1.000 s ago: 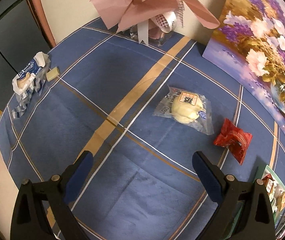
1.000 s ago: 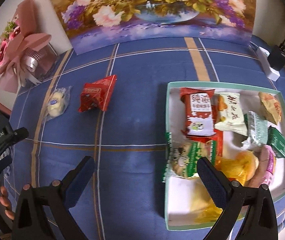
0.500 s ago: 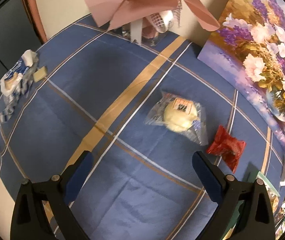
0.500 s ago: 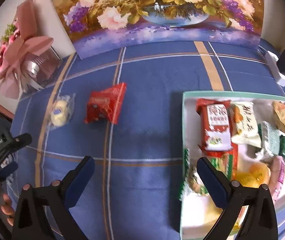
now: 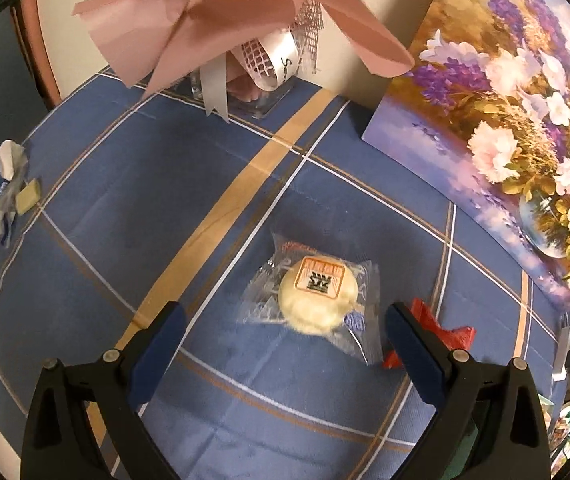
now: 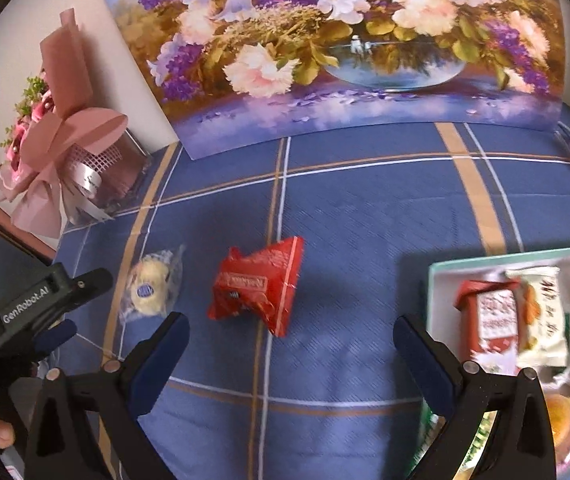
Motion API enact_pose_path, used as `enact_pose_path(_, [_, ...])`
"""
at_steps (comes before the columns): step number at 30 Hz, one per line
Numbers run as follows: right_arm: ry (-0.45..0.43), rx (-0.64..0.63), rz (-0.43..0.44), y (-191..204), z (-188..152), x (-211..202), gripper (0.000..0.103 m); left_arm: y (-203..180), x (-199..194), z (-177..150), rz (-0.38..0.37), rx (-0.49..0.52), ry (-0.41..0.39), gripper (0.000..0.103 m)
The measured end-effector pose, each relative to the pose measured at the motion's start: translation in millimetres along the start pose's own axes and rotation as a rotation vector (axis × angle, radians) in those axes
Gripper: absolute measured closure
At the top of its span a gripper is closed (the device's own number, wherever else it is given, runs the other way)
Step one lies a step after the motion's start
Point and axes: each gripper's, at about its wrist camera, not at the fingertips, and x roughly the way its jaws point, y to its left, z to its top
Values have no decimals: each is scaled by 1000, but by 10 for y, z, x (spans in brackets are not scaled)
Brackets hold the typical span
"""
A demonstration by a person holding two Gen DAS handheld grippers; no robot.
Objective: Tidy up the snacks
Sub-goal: 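Grasp the red packet with the right tool while the left tool grasps the wrapped bun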
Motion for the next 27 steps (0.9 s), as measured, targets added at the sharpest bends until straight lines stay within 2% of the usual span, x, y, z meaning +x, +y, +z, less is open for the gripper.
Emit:
enact_pose_path(8, [-2,-18,14,78,57,266,0,61,359,26,-55,-12,39,4])
enact_pose_path(27, [9,6,54,84,98,682,4,-47,688,73,-78,11,43,4])
